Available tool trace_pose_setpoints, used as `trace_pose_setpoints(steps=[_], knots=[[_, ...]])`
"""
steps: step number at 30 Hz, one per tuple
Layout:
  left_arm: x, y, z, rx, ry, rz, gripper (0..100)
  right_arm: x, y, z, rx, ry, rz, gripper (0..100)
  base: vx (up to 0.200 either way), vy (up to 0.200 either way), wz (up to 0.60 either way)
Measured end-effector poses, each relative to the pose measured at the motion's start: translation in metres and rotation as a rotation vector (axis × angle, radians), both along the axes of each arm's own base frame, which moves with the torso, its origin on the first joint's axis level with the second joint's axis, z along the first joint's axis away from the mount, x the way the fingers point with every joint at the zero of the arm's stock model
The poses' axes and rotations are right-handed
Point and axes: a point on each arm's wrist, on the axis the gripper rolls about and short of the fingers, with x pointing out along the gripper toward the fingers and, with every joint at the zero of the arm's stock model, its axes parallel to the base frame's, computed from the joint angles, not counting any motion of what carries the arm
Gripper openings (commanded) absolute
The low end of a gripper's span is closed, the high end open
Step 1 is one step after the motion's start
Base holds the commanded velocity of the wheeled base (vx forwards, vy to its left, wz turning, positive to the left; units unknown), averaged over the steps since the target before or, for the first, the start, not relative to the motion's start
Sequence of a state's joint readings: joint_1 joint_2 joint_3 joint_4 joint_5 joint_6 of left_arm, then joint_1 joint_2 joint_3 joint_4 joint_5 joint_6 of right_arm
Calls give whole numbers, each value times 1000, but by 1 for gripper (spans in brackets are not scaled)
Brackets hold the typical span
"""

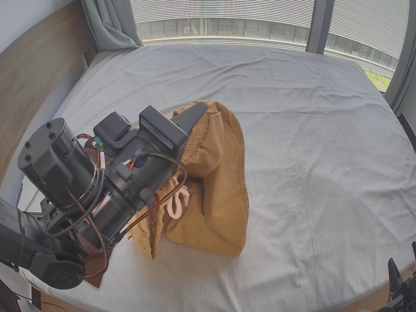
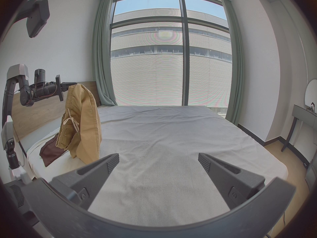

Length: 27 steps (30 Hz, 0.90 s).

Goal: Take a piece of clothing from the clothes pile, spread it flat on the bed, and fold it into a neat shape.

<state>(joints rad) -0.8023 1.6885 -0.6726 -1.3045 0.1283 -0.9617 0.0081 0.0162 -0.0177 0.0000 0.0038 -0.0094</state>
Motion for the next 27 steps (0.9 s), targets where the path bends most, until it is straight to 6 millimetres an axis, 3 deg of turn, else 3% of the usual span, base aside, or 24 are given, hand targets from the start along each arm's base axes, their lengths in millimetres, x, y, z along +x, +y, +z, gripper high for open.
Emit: trace_pose_setpoints(steps=[8, 27], knots=[[-4, -25, -1, -10, -4, -66, 0, 0, 0, 0, 0, 0, 1, 100, 0, 0, 0], [-9, -85, -36, 18, 86, -211, 0, 0, 0, 0, 3, 0, 0, 100, 0, 0, 0]])
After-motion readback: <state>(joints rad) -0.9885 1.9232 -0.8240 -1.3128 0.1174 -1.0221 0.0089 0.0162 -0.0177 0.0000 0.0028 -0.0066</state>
